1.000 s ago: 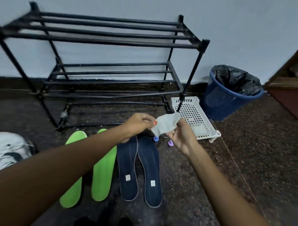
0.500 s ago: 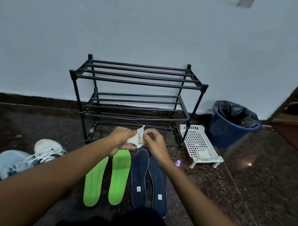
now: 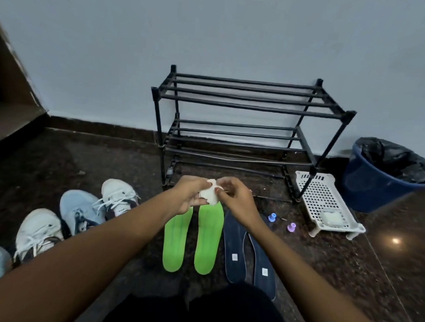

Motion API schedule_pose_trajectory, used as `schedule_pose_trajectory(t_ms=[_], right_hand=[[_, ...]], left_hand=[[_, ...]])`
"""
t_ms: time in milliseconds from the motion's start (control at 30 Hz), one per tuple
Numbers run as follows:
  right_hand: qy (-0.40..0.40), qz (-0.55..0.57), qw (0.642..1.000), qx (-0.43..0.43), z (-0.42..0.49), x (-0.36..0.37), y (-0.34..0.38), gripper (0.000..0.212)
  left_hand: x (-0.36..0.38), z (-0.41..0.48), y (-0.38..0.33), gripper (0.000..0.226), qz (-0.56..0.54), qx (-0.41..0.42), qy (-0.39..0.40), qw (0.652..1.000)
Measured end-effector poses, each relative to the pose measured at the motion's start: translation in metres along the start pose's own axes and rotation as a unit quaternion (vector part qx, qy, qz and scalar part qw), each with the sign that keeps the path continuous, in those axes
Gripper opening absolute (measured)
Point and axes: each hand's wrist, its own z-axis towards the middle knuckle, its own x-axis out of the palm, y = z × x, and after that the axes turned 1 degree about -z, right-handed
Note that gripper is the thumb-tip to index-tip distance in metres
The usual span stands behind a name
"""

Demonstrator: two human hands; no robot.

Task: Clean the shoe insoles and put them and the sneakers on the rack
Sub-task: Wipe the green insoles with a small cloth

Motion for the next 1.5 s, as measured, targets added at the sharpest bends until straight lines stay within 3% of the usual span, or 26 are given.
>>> schedule_pose_trajectory(t_ms=[100,200,367,433,533,633,767,867,1033,1167,1267,1400,1500], right_hand=[[-0.009,0.113,0.981,0.157,0.007,0.021,-0.020,0.026],[0.038,0.226,0.937,0.263,0.010,0.043,-0.039,0.022],[0.027,0.225,0.920,0.319,0.011,0.079,-0.081,0.012],[0.008,0.218,0.917,0.334,0.010,0.089,-0.098,0.003],[-0.006,0.198,0.914,0.354,0.009,0.096,-0.123,0.004],[-0.013,0.185,0.907,0.377,0.009,0.101,-0.144,0.005],[-0.002,0.225,0.891,0.394,0.006,0.105,-0.157,0.011],[0.004,0.262,0.877,0.404,0.001,0.105,-0.161,0.009],[-0.006,0.297,0.857,0.421,-0.004,0.108,-0.166,0.007],[-0.028,0.310,0.856,0.413,-0.003,0.107,-0.159,0.007],[-0.048,0.333,0.853,0.399,0.001,0.100,-0.145,0.008],[-0.049,0.330,0.877,0.346,0.012,0.087,-0.114,0.010],[-0.073,0.296,0.903,0.302,0.023,0.077,-0.089,0.007]], left_hand=[[-0.016,0.018,0.019,0.022,-0.027,-0.026,-0.011,0.999],[-0.032,0.039,0.042,0.015,-0.043,-0.048,-0.023,0.998],[-0.060,0.073,0.094,0.006,-0.040,-0.074,-0.021,0.996],[-0.072,0.090,0.118,0.015,-0.026,-0.078,-0.061,0.995],[-0.089,0.115,0.155,0.017,0.097,-0.076,-0.160,0.979],[-0.098,0.136,0.182,0.015,0.225,-0.070,-0.206,0.950],[-0.099,0.161,0.201,0.052,0.281,-0.059,-0.222,0.932],[-0.096,0.180,0.210,0.052,0.276,-0.059,-0.221,0.934],[-0.102,0.195,0.214,0.035,0.197,-0.076,-0.229,0.950],[-0.102,0.178,0.197,0.011,0.072,-0.087,-0.176,0.978],[-0.098,0.157,0.176,0.018,0.030,-0.074,-0.151,0.985],[-0.089,0.123,0.140,0.008,-0.063,-0.055,-0.118,0.990],[-0.080,0.104,0.117,0.015,-0.098,-0.058,-0.067,0.991]])
